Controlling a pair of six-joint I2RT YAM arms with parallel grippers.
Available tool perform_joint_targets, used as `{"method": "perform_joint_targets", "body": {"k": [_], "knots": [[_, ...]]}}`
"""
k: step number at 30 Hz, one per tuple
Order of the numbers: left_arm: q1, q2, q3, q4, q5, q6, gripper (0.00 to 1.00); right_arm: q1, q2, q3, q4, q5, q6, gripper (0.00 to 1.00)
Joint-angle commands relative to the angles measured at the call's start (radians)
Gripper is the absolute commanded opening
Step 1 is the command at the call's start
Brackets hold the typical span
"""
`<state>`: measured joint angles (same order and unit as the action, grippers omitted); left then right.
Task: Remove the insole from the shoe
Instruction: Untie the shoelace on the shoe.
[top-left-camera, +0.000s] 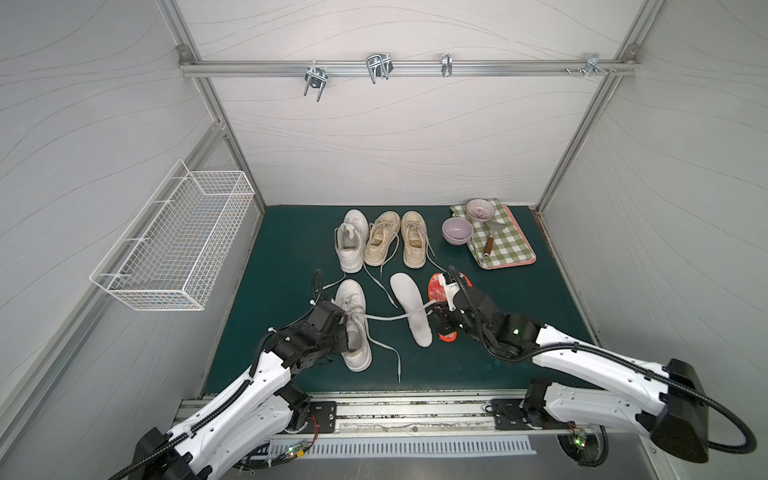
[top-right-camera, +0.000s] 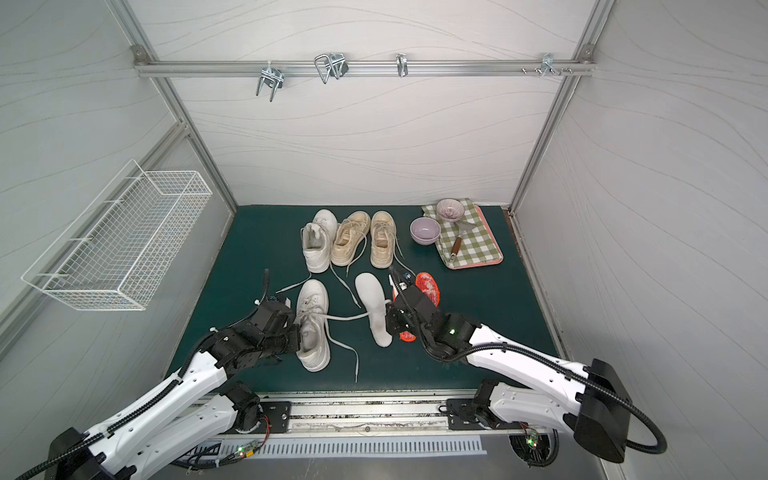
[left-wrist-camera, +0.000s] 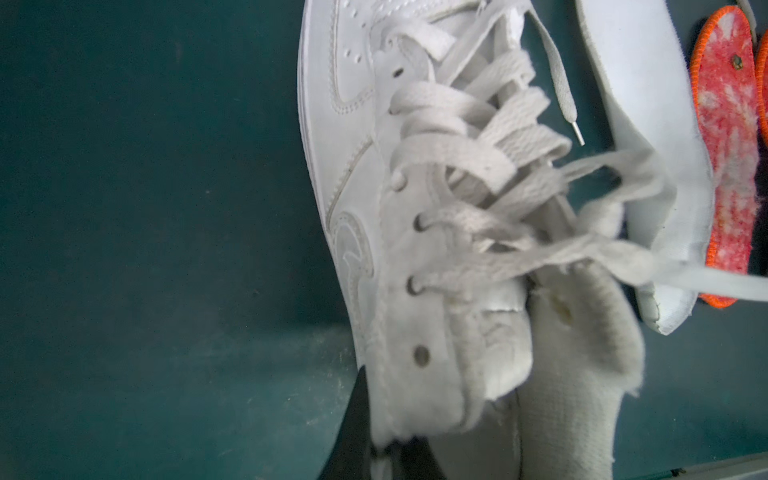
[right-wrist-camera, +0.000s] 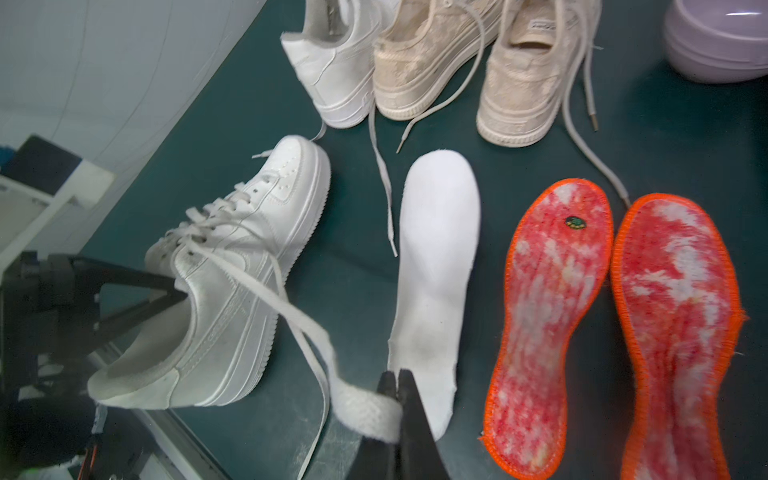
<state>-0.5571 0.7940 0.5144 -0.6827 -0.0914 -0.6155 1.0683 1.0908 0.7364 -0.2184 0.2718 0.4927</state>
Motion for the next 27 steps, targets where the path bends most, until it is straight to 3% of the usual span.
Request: {"method": "perform_joint_targets", "body": {"k": [1, 4, 8, 12, 22, 27], "knots": [[0.006, -0.020, 0.035, 0.094, 0.018, 0.030, 0.00, 0.063, 0.042, 0.019, 0.049, -0.036, -0.068, 0.00], [0.005, -0.019, 0.032, 0.124, 0.046, 0.042, 0.00, 0.086, 0.079, 0.026, 0.078, -0.086, -0.095, 0.00], [-0.002, -0.003, 0.033, 0.173, 0.104, 0.057, 0.00, 0.103, 0.111, 0.038, 0.077, -0.069, -0.101, 0.39], [-0.034, 0.027, 0.036, 0.201, 0.116, 0.069, 0.00, 0.104, 0.119, 0.050, 0.064, -0.040, -0.109, 0.54], [-0.146, 0.136, 0.072, 0.272, 0.128, 0.088, 0.00, 0.113, 0.203, 0.150, 0.043, -0.025, -0.160, 0.62], [-0.157, 0.131, 0.056, 0.288, 0.133, 0.076, 0.14, 0.130, 0.326, 0.252, 0.001, -0.002, -0.191, 0.64]]}}
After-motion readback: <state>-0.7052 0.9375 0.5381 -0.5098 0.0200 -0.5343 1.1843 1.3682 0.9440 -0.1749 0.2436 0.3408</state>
